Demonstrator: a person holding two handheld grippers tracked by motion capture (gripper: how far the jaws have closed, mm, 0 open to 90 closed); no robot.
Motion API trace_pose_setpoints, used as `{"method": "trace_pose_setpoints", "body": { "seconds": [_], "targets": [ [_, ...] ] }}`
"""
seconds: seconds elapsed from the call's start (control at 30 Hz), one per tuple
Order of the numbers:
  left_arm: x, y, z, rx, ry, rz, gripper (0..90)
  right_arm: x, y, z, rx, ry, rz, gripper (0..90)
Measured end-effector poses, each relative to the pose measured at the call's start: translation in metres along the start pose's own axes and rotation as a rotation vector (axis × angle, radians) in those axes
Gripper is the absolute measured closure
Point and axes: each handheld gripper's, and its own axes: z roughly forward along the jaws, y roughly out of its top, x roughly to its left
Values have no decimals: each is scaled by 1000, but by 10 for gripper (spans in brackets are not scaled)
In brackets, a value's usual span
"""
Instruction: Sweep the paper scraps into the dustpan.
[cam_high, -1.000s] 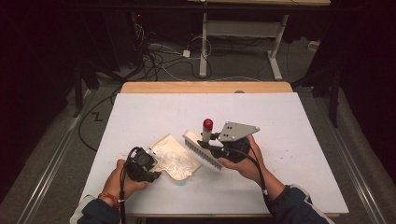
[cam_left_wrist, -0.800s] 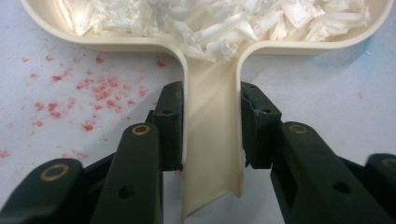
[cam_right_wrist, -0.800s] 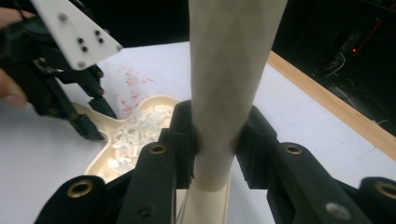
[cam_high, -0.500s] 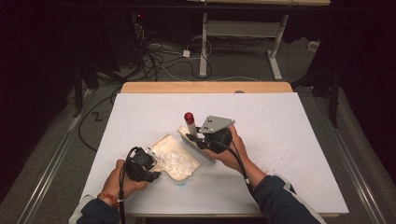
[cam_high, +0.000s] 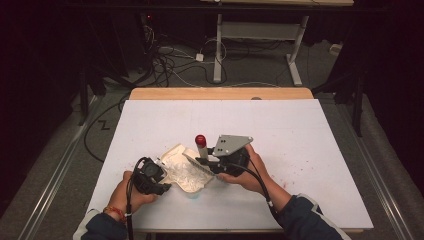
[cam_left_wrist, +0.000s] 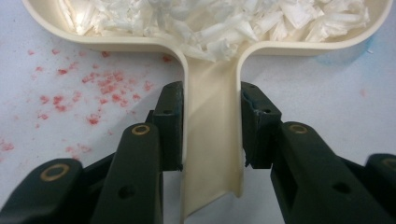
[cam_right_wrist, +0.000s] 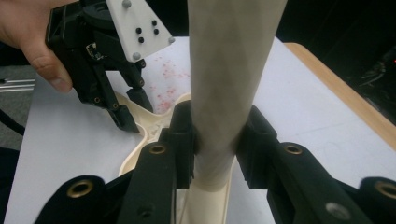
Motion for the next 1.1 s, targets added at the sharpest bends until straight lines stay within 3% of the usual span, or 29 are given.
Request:
{"method": "trace_pose_setpoints", "body": {
  "seconds": [0.3,0.53,1.1],
  "targets": [
    [0,0,0,-5,-1,-8,632,-5,-4,-43,-66,-51,49,708],
    [0,0,0,-10,5,-13,632,-11,-12,-76,-76,-95,77,708],
    [5,-1,0,-41,11,-48,631,-31,-65,-151,-11,-177,198,708]
  ]
}}
